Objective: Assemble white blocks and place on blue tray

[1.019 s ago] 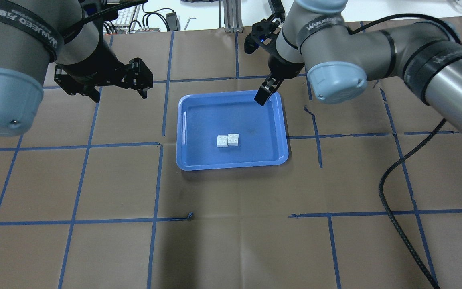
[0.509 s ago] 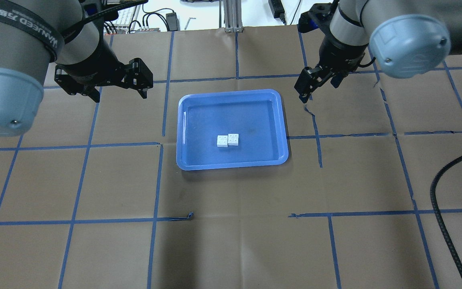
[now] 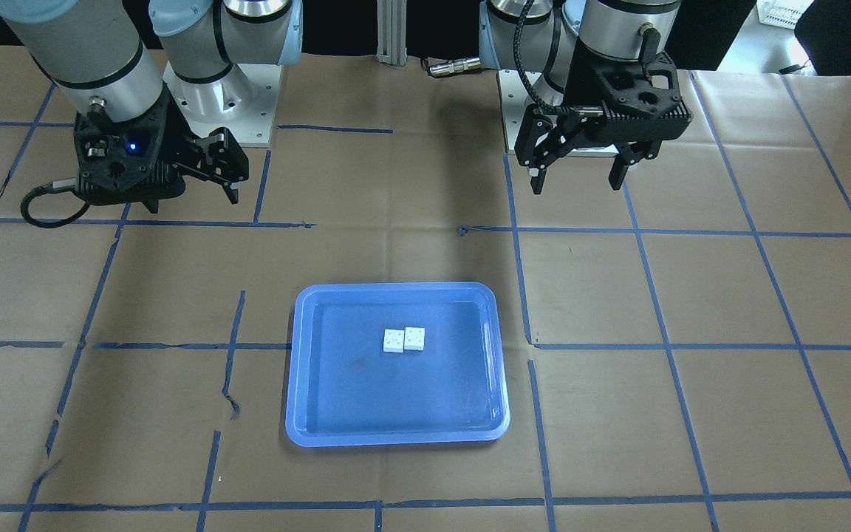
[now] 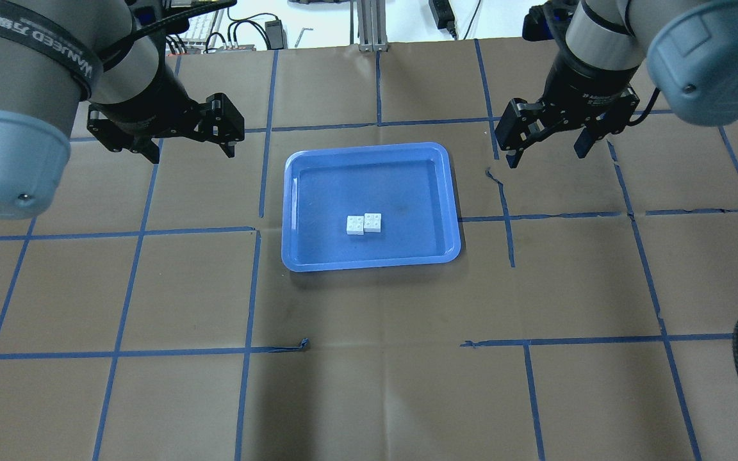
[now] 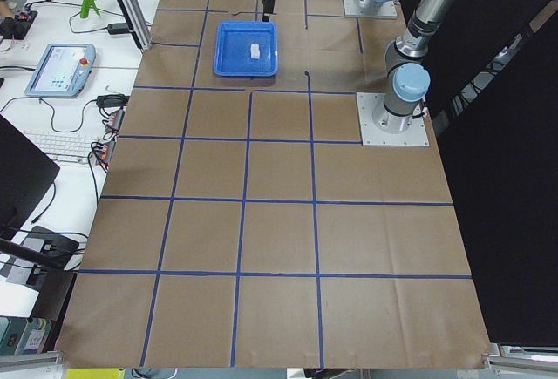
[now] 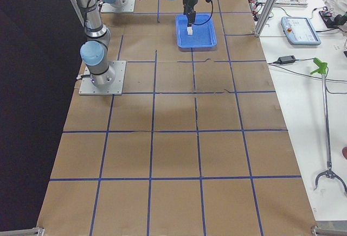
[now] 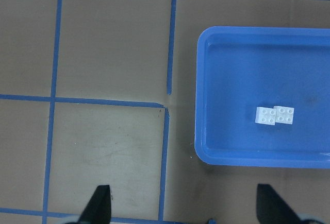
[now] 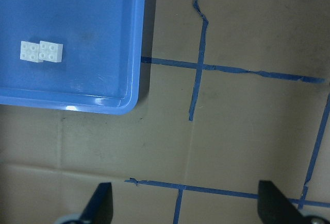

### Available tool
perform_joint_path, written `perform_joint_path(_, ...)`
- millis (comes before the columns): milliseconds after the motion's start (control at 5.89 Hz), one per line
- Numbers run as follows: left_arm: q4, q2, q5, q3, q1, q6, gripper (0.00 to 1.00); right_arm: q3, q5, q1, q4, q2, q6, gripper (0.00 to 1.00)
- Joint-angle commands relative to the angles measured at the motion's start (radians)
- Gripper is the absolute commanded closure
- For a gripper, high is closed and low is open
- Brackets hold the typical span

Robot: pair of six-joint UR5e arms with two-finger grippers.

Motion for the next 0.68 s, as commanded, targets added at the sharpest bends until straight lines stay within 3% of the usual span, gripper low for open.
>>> perform_joint_path(0, 0.0, 0.0, -0.001, 0.0, 0.0, 0.0, 0.01, 0.002, -0.001, 0.001, -0.002, -0.012, 0.058, 0.0)
perform_joint_path(509, 0.0, 0.0, -0.001, 0.0, 0.0, 0.0, 0.01, 0.008, 0.003, -0.002, -0.005, -0.014, 0.052, 0.0)
